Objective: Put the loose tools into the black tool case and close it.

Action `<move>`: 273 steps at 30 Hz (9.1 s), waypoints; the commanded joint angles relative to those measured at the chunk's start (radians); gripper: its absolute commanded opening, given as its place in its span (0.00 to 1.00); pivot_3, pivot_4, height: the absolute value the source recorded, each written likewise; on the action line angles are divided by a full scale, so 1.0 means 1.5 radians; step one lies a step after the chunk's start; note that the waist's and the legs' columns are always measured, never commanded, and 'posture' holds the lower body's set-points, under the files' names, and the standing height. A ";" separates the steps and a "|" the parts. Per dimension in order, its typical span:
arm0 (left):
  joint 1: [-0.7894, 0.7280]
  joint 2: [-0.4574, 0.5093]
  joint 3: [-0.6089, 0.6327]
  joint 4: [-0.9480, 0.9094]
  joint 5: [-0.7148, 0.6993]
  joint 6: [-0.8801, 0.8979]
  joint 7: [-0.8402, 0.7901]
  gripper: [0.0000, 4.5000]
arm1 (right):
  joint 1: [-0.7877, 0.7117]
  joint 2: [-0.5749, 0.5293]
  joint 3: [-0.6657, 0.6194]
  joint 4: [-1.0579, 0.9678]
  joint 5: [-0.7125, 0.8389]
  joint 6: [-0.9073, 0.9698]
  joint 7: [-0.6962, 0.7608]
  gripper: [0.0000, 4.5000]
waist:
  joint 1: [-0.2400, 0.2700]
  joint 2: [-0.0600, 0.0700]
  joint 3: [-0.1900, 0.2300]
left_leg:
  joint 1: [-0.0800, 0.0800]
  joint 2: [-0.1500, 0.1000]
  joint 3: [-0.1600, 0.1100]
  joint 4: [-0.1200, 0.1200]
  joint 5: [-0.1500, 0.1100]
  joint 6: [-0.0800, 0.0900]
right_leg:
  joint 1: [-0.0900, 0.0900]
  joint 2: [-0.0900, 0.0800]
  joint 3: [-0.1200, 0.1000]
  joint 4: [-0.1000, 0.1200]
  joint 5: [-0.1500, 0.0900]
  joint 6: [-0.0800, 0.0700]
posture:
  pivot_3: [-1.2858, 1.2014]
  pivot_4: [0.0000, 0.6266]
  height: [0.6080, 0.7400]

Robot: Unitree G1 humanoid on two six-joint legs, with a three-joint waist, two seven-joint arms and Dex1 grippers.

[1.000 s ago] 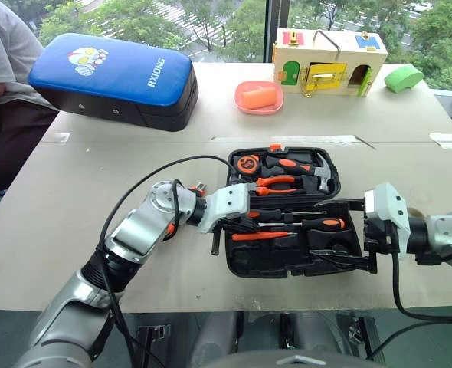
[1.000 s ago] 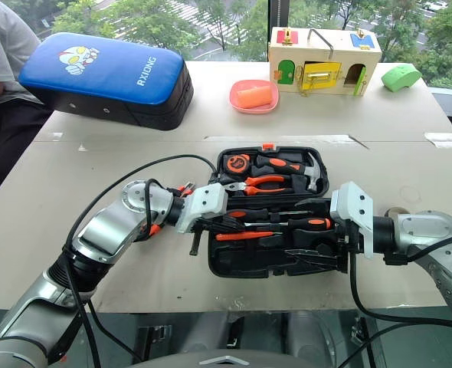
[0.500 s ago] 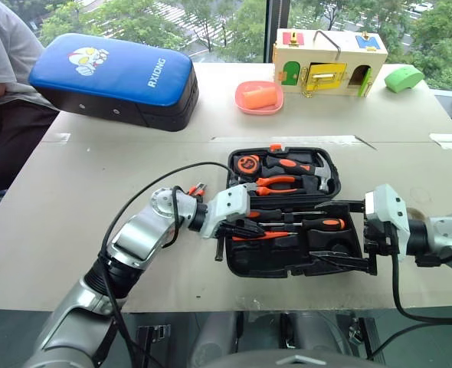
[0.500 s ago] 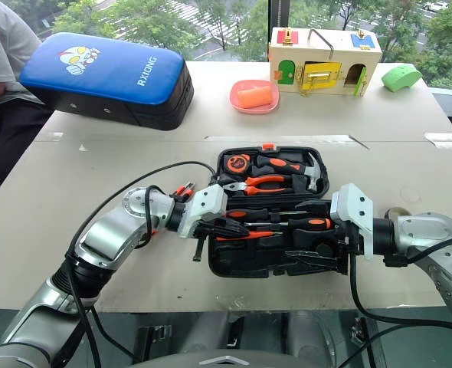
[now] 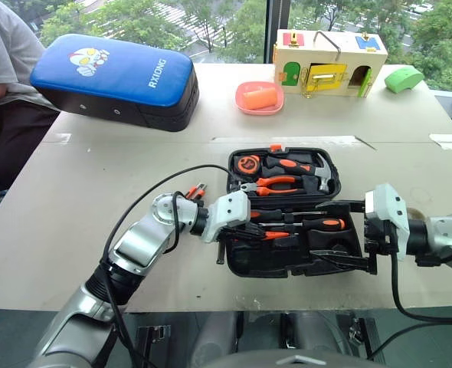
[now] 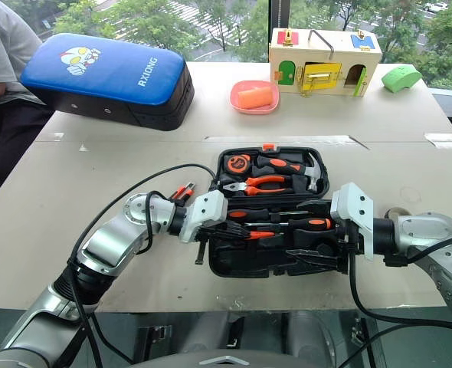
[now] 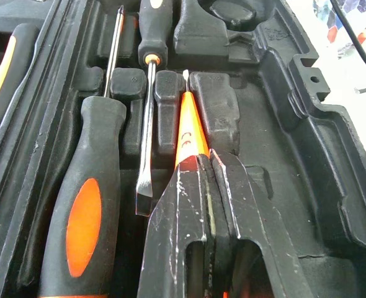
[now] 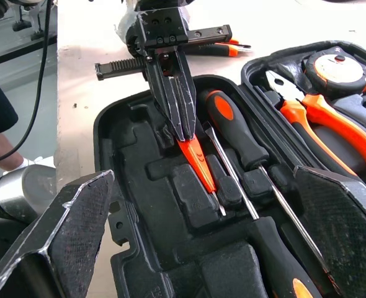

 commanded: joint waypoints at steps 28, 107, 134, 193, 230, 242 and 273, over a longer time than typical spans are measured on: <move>0.015 -0.009 0.003 0.009 0.009 0.021 0.038 0.01 | -0.007 0.003 -0.002 -0.011 -0.001 -0.010 0.005 1.00 | 0.000 0.000 0.000 | 0.000 0.000 0.000 0.000 0.000 0.000 | 0.000 0.000 0.000 0.000 0.000 0.000 | 0.52 0.24 0.96; -0.094 0.171 0.077 -0.129 -0.187 0.221 -0.078 0.40 | 0.093 -0.095 -0.182 -0.072 0.121 0.019 0.165 1.00 | 0.002 0.002 -0.002 | 0.000 0.000 0.000 -0.008 0.001 -0.001 | -0.002 -0.002 0.000 -0.005 0.001 -0.001 | 0.52 0.24 0.96; -0.209 0.055 -0.186 -0.113 -0.094 0.372 -0.067 0.40 | 0.159 -0.074 -0.215 -0.131 0.130 0.016 0.048 1.00 | -0.001 0.000 0.000 | 0.000 0.001 0.000 -0.001 0.000 0.000 | 0.000 0.002 0.000 -0.002 0.001 -0.001 | 0.52 0.24 0.96; -0.143 0.047 -0.273 -0.043 0.103 0.119 -0.092 0.02 | 0.099 -0.073 -0.161 -0.083 0.110 0.016 0.035 1.00 | 0.001 0.000 -0.002 | 0.002 0.001 -0.001 -0.001 0.000 0.000 | 0.002 0.002 0.000 -0.002 0.001 -0.001 | 0.52 0.24 0.96; -0.071 0.076 0.172 -0.157 -0.233 0.114 -0.048 1.00 | 0.102 -0.036 -0.194 0.352 -0.203 -0.074 0.000 0.72 | 0.001 0.003 0.000 | 0.002 0.001 0.000 -0.001 0.000 0.000 | 0.003 0.001 0.000 -0.004 0.001 -0.001 | 0.52 0.24 0.96; -0.073 0.071 0.168 -0.124 -0.215 0.078 -0.047 1.00 | 0.068 -0.027 -0.146 0.414 -0.241 -0.082 -0.014 0.61 | -0.001 0.003 0.000 | 0.002 0.001 0.000 -0.001 0.000 0.000 | 0.003 0.001 0.000 -0.003 0.001 -0.001 | 0.52 0.24 0.96; -0.061 0.100 0.132 -0.165 -0.221 0.095 -0.078 1.00 | 0.024 -0.097 0.071 0.130 -0.211 -0.231 0.246 0.01 | 0.000 0.003 0.001 | 0.001 0.001 -0.001 0.000 -0.001 0.001 | 0.003 0.001 -0.001 -0.003 0.001 -0.001 | 0.52 0.24 0.96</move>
